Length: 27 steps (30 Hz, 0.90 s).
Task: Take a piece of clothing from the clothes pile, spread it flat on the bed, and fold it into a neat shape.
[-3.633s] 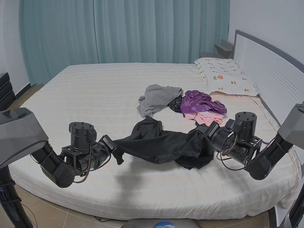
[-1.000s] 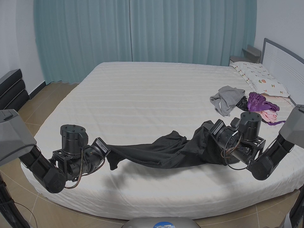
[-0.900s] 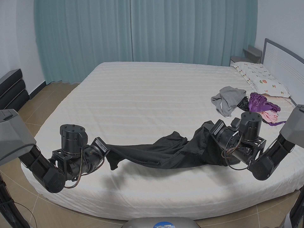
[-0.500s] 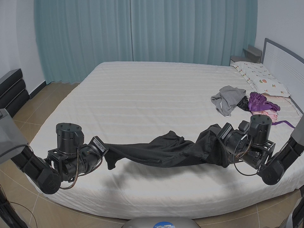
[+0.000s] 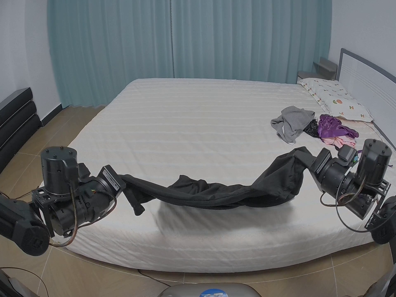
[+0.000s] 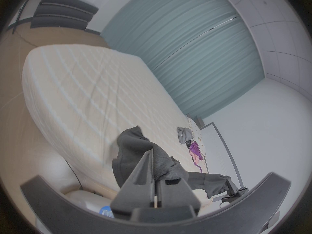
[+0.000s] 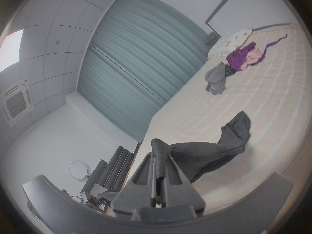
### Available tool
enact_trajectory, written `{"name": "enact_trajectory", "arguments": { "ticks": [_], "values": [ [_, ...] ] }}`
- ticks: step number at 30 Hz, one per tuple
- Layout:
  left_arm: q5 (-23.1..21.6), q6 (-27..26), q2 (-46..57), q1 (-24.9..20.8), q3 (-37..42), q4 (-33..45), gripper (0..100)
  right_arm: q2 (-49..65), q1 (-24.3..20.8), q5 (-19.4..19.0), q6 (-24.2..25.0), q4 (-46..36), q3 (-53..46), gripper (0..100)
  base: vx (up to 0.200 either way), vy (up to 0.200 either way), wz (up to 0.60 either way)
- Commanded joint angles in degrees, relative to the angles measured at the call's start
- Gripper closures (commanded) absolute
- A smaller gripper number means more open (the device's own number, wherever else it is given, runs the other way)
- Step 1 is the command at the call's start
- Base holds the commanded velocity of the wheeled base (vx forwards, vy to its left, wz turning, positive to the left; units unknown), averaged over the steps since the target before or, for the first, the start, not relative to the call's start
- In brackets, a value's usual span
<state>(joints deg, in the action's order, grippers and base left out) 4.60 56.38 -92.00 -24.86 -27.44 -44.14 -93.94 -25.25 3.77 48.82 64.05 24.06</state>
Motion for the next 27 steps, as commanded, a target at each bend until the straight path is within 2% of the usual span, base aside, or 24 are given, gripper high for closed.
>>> {"name": "enact_trajectory", "arguments": {
  "ticks": [1,5,9,11,14,19,27],
  "values": [
    [1.29,-4.61,9.74,-0.46,-6.31,6.35,100,13.96,0.81,0.01,-2.86,-9.29,7.4,100,0.0,0.0,0.0],
    [1.82,-4.7,9.39,0.16,-12.99,11.89,100,16.42,2.13,0.01,-4.97,-14.65,14.34,100,0.0,0.0,0.0],
    [1.64,-4.79,6.48,2.09,-18.79,12.85,100,15.1,4.77,0.01,-5.76,-17.99,21.02,100,0.0,0.0,0.0],
    [1.64,-4.79,3.14,2.88,-22.92,13.38,100,11.94,7.49,0.01,-5.76,-19.58,25.33,100,0.0,0.0,0.0],
    [1.03,-4.7,-0.55,3.15,-25.73,14.79,100,6.93,9.25,0.01,-5.84,-19.14,27.53,100,0.0,0.0,0.0],
    [0.68,-5.05,-7.4,4.38,-29.6,14.96,100,-1.42,11.18,-0.08,-5.84,-18.87,31.39,100,0.2,0.0,0.0],
    [0.06,-5.32,-15.93,6.05,-36.28,14.96,100,-13.11,11.89,-0.08,-6.9,-15.89,38.78,100,0.2,0.0,0.0]
  ]
}}
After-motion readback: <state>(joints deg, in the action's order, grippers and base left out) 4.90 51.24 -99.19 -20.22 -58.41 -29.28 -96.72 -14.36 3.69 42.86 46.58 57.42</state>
